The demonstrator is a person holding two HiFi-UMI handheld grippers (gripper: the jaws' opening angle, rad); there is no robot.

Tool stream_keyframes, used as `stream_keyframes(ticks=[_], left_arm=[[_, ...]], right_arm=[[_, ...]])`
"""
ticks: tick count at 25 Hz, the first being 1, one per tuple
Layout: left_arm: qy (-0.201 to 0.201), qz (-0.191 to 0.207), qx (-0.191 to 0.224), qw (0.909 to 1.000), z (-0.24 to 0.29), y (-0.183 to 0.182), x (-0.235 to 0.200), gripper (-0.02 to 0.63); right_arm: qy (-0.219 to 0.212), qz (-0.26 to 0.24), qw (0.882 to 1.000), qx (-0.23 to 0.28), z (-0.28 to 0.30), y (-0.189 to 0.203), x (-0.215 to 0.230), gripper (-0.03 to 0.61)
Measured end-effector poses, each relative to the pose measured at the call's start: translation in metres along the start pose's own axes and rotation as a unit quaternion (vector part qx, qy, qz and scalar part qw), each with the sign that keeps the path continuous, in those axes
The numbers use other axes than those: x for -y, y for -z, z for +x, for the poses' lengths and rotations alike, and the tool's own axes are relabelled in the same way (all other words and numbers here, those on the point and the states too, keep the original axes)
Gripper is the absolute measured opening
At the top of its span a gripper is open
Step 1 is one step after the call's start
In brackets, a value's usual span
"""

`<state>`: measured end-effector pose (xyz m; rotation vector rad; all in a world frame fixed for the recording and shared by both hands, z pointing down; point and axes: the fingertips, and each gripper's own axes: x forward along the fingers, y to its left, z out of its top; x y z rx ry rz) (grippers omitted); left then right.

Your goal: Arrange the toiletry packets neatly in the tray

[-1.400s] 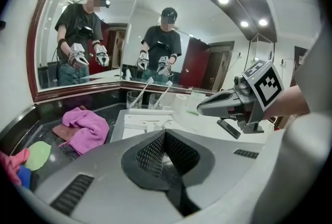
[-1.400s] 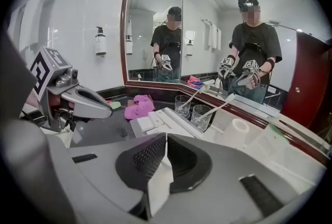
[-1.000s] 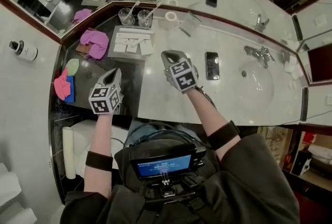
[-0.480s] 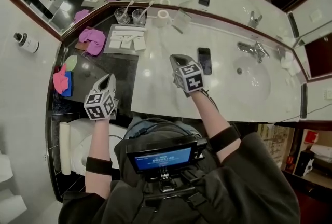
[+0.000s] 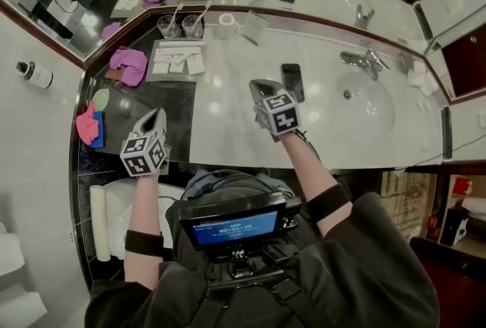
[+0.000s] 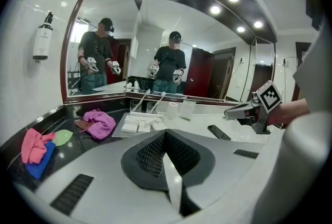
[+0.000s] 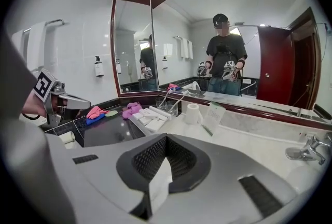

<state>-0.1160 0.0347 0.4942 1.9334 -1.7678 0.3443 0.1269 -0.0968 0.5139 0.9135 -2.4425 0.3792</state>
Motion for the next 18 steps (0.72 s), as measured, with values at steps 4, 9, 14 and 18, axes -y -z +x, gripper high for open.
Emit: stream_keyframes(ticks=[4, 9, 14, 18], left_arm=[[0.003, 0.005, -0.004, 1.0000, 0.002, 0.000, 0.001, 0.000], [0.003, 0.005, -0.011, 0.9999, 0.003, 0.003, 0.001, 0.000], [0.001, 0.003, -0.014, 0.9999, 0.005, 0.004, 0.000, 0.000], [0.000, 0.001, -0.016, 0.9999, 0.008, 0.005, 0.000, 0.000]], right_arm=[[-0.001, 0.002, 1.000, -0.006, 0.002, 0.005, -0.001, 0.006], [-0.005, 0.005, 1.000, -0.011, 0.006, 0.010, -0.003, 0.006], [-0.008, 0.006, 1.000, -0.007, 0.012, 0.011, -0.001, 0.006], [-0.009, 0.005, 1.000, -0.011, 0.015, 0.011, 0.002, 0.006]])
